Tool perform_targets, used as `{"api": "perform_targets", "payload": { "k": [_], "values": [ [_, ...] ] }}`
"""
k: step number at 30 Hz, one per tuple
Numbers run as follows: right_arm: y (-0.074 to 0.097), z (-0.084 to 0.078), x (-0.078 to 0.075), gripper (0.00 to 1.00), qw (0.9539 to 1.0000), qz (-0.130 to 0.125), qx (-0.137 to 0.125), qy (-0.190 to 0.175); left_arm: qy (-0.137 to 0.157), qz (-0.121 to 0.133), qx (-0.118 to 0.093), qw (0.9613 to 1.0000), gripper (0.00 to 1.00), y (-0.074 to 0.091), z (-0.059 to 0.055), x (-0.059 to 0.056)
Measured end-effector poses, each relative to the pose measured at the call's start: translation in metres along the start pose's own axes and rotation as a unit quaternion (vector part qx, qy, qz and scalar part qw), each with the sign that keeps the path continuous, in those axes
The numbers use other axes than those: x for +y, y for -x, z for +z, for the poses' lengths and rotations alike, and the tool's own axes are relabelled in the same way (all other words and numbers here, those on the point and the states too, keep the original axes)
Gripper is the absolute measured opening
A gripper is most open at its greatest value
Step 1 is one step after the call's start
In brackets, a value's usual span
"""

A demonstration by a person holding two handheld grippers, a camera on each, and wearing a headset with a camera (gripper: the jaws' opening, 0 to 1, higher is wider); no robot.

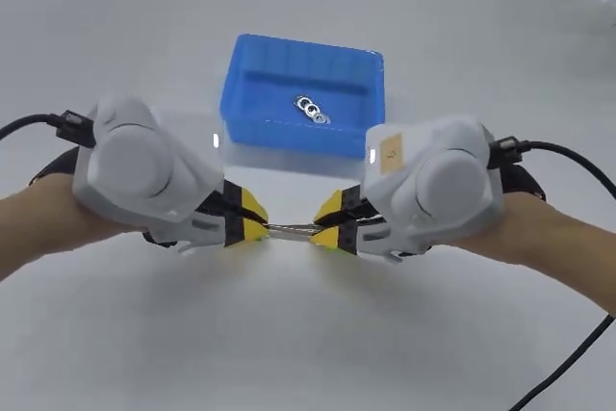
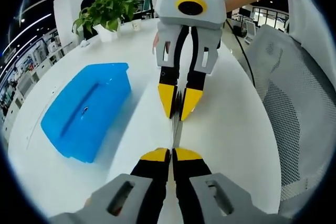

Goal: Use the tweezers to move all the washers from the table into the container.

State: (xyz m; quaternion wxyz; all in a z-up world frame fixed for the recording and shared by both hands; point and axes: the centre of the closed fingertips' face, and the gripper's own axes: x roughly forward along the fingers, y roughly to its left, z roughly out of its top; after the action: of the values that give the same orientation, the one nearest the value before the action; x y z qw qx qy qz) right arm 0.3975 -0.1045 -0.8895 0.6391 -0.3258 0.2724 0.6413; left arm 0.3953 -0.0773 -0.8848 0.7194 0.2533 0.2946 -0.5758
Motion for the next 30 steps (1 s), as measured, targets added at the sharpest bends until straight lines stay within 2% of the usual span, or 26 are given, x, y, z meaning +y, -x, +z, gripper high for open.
{"api": "perform_targets", "payload": {
  "k": [2, 4, 11, 15, 18, 21, 27, 29, 30],
  "values": [
    [0.000, 0.000, -0.001, 0.09, 1.0000, -0.002, 0.000, -0.001, 0.009, -0.001, -0.009, 0.9999, 0.07, -0.001, 0.002, 0.001],
    [0.000, 0.000, -0.002, 0.10, 1.0000, -0.003, 0.000, 0.002, 0.034, -0.005, -0.021, 0.9992, 0.07, -0.001, 0.003, 0.001],
    [0.001, 0.000, -0.003, 0.11, 1.0000, -0.002, 0.003, 0.001, 0.024, -0.001, -0.017, 0.9996, 0.07, 0.000, 0.003, 0.001],
    [0.001, -0.001, -0.002, 0.12, 1.0000, -0.004, 0.003, -0.005, 0.052, 0.001, -0.024, 0.9983, 0.08, 0.001, 0.003, 0.002],
    [0.003, -0.003, -0.004, 0.17, 0.9998, -0.010, 0.004, -0.015, 0.054, 0.004, -0.022, 0.9983, 0.11, 0.002, 0.001, 0.002],
    [0.005, -0.004, -0.004, 0.18, 0.9997, -0.012, 0.005, -0.020, 0.050, 0.008, -0.016, 0.9986, 0.16, 0.005, -0.002, 0.001],
    [0.018, 0.001, -0.008, 0.21, 0.9980, -0.036, -0.020, -0.047, 0.063, 0.016, -0.006, 0.9979, 0.22, 0.013, -0.008, -0.002],
    [0.028, 0.001, -0.009, 0.23, 0.9951, -0.054, -0.039, -0.073, 0.073, 0.020, -0.001, 0.9972, 0.24, 0.019, -0.012, -0.007],
    [0.032, 0.001, -0.008, 0.24, 0.9940, -0.062, -0.043, -0.080, 0.081, 0.026, -0.005, 0.9964, 0.24, 0.023, -0.012, -0.008]
  ]
}}
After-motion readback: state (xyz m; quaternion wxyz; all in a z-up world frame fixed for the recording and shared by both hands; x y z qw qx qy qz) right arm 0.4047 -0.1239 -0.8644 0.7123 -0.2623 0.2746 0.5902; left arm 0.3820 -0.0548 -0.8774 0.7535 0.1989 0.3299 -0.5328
